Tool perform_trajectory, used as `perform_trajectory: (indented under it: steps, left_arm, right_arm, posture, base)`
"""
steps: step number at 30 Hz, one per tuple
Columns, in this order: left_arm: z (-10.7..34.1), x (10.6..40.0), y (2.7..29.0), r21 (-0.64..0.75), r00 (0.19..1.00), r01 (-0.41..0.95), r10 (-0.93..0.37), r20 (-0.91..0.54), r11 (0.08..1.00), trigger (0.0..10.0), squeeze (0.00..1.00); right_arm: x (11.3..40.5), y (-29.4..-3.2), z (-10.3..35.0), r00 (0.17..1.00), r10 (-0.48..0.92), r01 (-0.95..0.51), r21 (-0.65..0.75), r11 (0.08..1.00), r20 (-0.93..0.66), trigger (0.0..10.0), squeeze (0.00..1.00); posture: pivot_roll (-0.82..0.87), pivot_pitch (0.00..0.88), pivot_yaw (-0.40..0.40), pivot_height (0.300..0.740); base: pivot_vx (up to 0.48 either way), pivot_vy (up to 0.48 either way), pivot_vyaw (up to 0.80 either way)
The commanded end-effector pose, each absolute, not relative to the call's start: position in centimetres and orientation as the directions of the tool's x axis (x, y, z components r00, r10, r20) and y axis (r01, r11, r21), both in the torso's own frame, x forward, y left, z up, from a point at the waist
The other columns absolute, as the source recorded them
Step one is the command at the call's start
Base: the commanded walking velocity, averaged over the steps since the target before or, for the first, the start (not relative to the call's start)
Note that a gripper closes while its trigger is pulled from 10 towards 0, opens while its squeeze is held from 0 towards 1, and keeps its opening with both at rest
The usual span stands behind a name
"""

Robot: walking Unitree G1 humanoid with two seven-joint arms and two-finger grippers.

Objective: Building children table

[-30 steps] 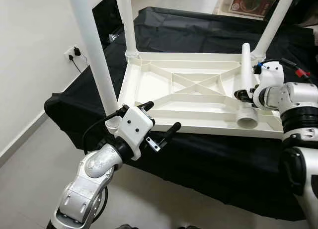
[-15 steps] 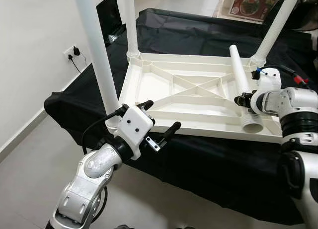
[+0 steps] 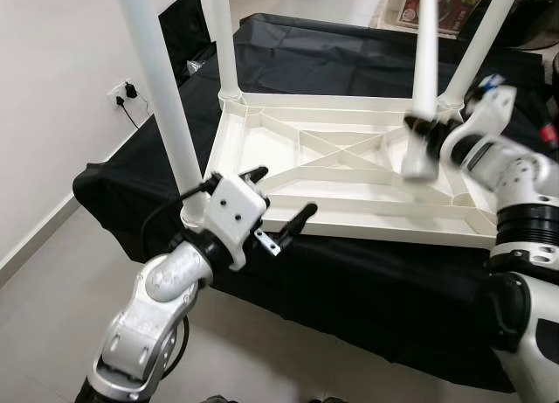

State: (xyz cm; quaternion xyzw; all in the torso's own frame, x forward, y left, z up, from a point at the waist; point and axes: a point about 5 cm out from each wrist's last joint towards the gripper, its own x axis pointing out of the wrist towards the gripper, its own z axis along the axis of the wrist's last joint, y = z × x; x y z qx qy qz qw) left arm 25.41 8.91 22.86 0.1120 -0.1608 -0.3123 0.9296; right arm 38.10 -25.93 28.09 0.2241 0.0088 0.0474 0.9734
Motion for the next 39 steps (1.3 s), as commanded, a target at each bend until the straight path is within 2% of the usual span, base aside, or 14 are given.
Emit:
perform_trajectory:
  steps: [1,2,4,5,6,11,14,15,17,22,27,35,36,39]
  left_arm:
    - [22.5,25.5,8.9,0.292,0.752,0.557,-0.622,0.218,0.777,10.0,0.00]
    - [22.7,25.6,8.9,0.286,0.751,0.558,-0.621,0.226,0.779,10.0,0.00]
    - [22.7,25.6,8.9,0.286,0.751,0.558,-0.621,0.226,0.779,10.0,0.00]
    - [22.9,25.7,8.9,0.272,0.749,0.559,-0.618,0.239,0.783,10.0,0.00]
    - [23.3,25.9,8.8,0.250,0.745,0.562,-0.614,0.260,0.788,10.0,0.00]
    - [23.5,26.0,8.7,0.230,0.743,0.565,-0.610,0.277,0.792,10.0,0.00]
    - [24.9,26.6,8.6,0.083,0.738,0.586,-0.573,0.357,0.806,10.0,0.00]
    - [24.9,26.6,8.6,0.083,0.738,0.586,-0.573,0.357,0.806,10.0,0.00]
    - [26.1,27.1,8.0,-0.074,0.702,0.655,-0.570,0.427,0.752,10.0,0.00]
    - [28.4,27.5,7.7,-0.152,0.630,0.735,-0.583,0.513,0.661,10.0,0.00]
    - [32.2,28.3,9.8,-0.130,0.553,0.773,-0.559,0.618,0.621,10.0,0.00]
    - [31.4,27.8,10.5,-0.004,0.442,0.856,-0.727,0.525,0.518,10.0,0.00]
    - [31.4,28.0,10.7,-0.004,0.442,0.857,-0.732,0.518,0.515,10.0,1.00]
    - [33.1,28.3,11.9,-0.043,0.419,0.872,-0.698,0.580,0.488,10.0,1.00]
  right_arm:
    - [37.8,-26.1,27.8,0.993,0.114,-0.115,0.469,0.876,0.030,4.9,0.00]
    - [37.6,-26.1,28.0,0.990,0.127,-0.140,0.484,0.864,0.060,8.9,0.00]
    - [37.6,-26.1,28.0,0.990,0.127,-0.140,0.484,0.864,0.060,8.9,0.00]
    - [37.3,-25.9,28.4,0.981,0.156,-0.195,0.510,0.838,0.119,10.0,0.00]
    - [36.7,-25.6,28.8,0.954,0.174,-0.281,0.520,0.807,0.246,10.0,0.00]
    - [36.0,-25.4,29.2,0.921,0.191,-0.355,0.528,0.771,0.341,10.0,0.00]
    - [33.9,-23.7,29.6,0.767,0.292,-0.620,0.542,0.567,0.572,10.0,0.00]
    - [33.9,-23.7,29.6,0.767,0.292,-0.620,0.542,0.567,0.572,10.0,0.00]
    - [32.9,-22.4,29.7,0.677,0.362,-0.724,0.491,0.485,0.641,10.0,0.00]
    - [32.5,-21.7,30.0,0.618,0.442,-0.778,0.422,0.467,0.650,10.0,0.00]
    - [31.8,-21.7,30.8,0.551,0.618,-0.818,0.215,0.534,0.561,10.0,0.00]
    - [30.6,-22.1,32.3,0.484,0.631,-0.851,0.158,0.501,0.606,10.0,0.00]
    - [29.9,-21.1,31.7,0.440,0.712,-0.877,0.095,0.470,0.547,10.0,0.00]
    - [29.1,-19.8,30.0,0.389,0.842,-0.905,-0.017,0.425,0.374,10.0,0.00]
  posture:
    - [-0.07,0.126,-0.048,0.740]
    - [-0.07,0.126,-0.048,0.740]
    - [-0.07,0.126,-0.048,0.740]
    - [-0.07,0.121,-0.045,0.740]
    - [-0.07,0.105,-0.043,0.740]
    - [-0.07,0.105,-0.043,0.740]
    - [-0.07,0.096,-0.042,0.740]
    - [-0.07,0.096,-0.042,0.740]
    - [-0.06,0.092,-0.045,0.740]
    - [-0.06,0.084,-0.042,0.740]
    - [-0.06,0.074,-0.028,0.740]
    - [-0.06,0.067,-0.006,0.740]
    - [-0.06,0.066,-0.003,0.740]
    - [-0.06,0.069,0.006,0.740]
  base:
    - [0.000,0.000,0.00]
    - [0.000,0.000,0.00]
    - [0.000,0.000,0.00]
    - [0.000,0.000,0.00]
    - [0.000,0.000,0.00]
    - [0.000,0.000,0.00]
    - [0.000,0.000,0.00]
    - [0.000,0.000,0.00]
    - [0.000,0.000,0.00]
    - [0.000,0.000,0.00]
    - [0.000,0.000,0.00]
    - [0.000,0.000,0.00]
    - [0.000,0.000,0.00]
    - [0.000,0.000,0.00]
